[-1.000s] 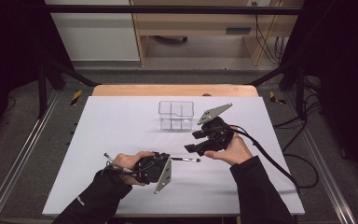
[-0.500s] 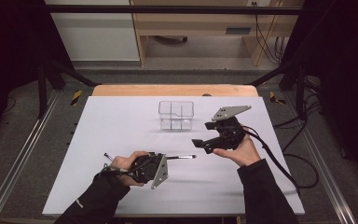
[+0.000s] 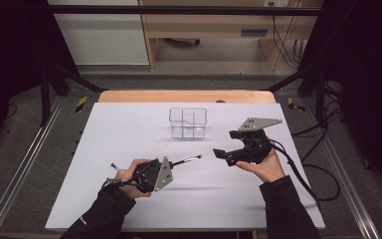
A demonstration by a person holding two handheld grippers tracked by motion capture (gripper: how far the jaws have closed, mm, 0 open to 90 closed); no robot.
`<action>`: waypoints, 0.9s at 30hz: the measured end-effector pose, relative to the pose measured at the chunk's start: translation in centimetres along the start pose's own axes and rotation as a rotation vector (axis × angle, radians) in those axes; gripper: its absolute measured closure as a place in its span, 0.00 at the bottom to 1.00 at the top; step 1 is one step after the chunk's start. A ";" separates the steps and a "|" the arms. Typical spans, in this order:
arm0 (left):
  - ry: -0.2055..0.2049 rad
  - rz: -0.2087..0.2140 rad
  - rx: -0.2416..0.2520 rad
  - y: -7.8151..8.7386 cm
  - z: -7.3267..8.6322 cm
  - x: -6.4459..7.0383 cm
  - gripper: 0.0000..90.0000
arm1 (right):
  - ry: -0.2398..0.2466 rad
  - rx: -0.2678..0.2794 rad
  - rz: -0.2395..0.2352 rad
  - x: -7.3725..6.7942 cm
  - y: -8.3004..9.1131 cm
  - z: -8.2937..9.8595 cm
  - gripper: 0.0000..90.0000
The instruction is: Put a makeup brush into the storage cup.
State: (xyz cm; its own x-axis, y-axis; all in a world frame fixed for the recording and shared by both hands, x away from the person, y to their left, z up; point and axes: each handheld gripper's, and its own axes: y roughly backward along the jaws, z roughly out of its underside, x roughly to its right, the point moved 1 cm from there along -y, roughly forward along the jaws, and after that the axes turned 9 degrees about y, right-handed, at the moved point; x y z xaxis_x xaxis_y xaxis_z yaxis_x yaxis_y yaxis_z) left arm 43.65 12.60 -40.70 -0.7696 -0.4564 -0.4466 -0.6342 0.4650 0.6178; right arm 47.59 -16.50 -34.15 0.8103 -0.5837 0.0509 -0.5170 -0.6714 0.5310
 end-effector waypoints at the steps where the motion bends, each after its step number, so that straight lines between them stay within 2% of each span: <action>1: 0.018 -0.003 0.005 0.1 0.1 -0.1 0.92 | -0.003 0.005 0.002 0.0 0.0 0.1 0.17; 4: 0.072 -0.004 0.018 0.1 0.4 -0.4 0.92 | -0.008 0.020 0.008 -0.1 0.0 0.5 0.16; 13: 0.181 -0.001 0.039 0.1 1.0 -0.7 0.92 | -0.023 0.041 0.016 -0.3 -0.2 1.3 0.16; 25: 0.336 -0.033 0.069 0.0 1.8 -1.1 0.92 | -0.030 0.072 0.024 -0.9 -0.7 1.6 0.16; 27: 0.372 -0.037 0.082 0.0 1.9 -1.1 0.92 | -0.035 0.079 0.026 -1.0 -0.7 1.6 0.16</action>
State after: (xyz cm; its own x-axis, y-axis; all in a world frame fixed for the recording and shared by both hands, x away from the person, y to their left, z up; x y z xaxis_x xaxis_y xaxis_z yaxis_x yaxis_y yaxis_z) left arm 44.35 14.60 -41.41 -0.6764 -0.7109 -0.1926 -0.6762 0.4957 0.5451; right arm 46.73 -16.18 -35.99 0.7867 -0.6164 0.0336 -0.5593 -0.6888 0.4612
